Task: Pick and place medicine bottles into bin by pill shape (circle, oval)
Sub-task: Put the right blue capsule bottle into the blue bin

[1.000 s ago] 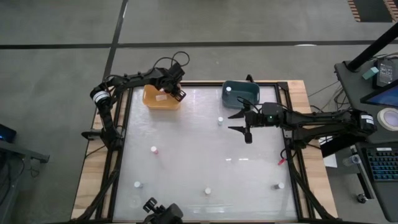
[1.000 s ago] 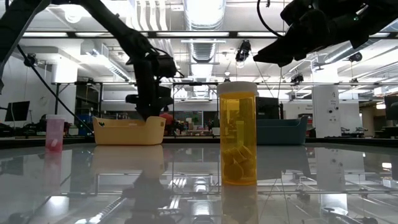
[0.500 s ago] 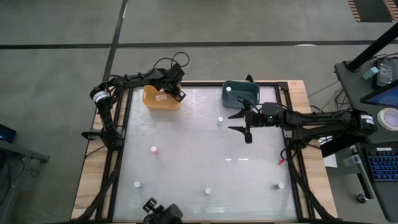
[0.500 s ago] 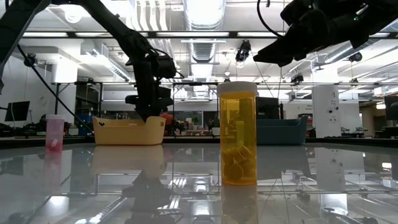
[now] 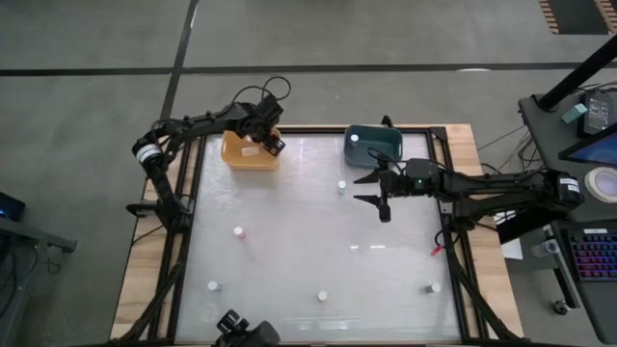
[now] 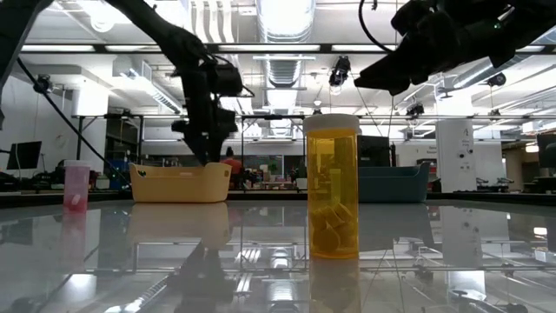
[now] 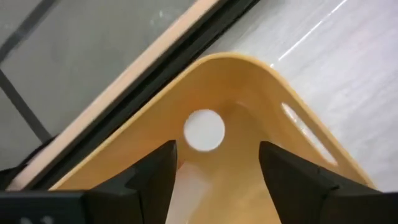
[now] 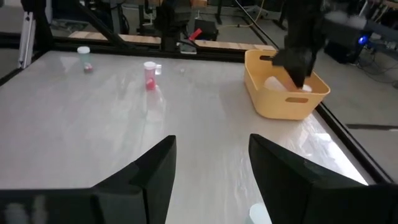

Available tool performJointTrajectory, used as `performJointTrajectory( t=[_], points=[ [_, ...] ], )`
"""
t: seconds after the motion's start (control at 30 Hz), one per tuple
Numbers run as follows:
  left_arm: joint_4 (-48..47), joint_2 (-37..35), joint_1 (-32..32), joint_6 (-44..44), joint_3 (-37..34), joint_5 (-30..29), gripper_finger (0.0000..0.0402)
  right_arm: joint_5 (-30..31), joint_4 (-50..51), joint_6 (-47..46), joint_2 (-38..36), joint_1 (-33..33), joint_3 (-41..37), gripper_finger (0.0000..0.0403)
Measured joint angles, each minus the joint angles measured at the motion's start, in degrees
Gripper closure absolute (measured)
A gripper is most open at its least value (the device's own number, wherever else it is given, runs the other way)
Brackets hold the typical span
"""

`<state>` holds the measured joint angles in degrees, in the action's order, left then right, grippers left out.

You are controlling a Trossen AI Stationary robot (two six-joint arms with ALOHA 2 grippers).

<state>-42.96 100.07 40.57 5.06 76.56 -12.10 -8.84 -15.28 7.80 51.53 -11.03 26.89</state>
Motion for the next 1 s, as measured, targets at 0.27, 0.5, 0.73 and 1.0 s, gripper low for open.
performJointTrajectory(
  t=[0.27, 0.5, 0.73, 1.0],
  points=[
    [0.53, -10.59, -4.20, 0.00, -0.94, -0.13, 0.0189, -0.01, 7.56, -8.86, -0.02, 0.00, 3.85, 0.0209],
    [12.43, -20.43, -14.38, -4.58, -5.67, 0.09, 0.0189, -0.58, 25.70, -17.79, -0.02, 0.92, 12.32, 0.0209],
    [30.94, -28.82, -24.52, -15.78, -15.34, 0.35, 0.0189, -2.56, 37.14, -30.68, -0.02, 5.09, 20.14, 0.0209],
    [52.38, -35.19, -29.57, -25.08, -27.44, 6.23, 0.0189, -3.72, 45.41, -51.04, 0.08, 9.17, 28.48, 0.0209]
  ],
)
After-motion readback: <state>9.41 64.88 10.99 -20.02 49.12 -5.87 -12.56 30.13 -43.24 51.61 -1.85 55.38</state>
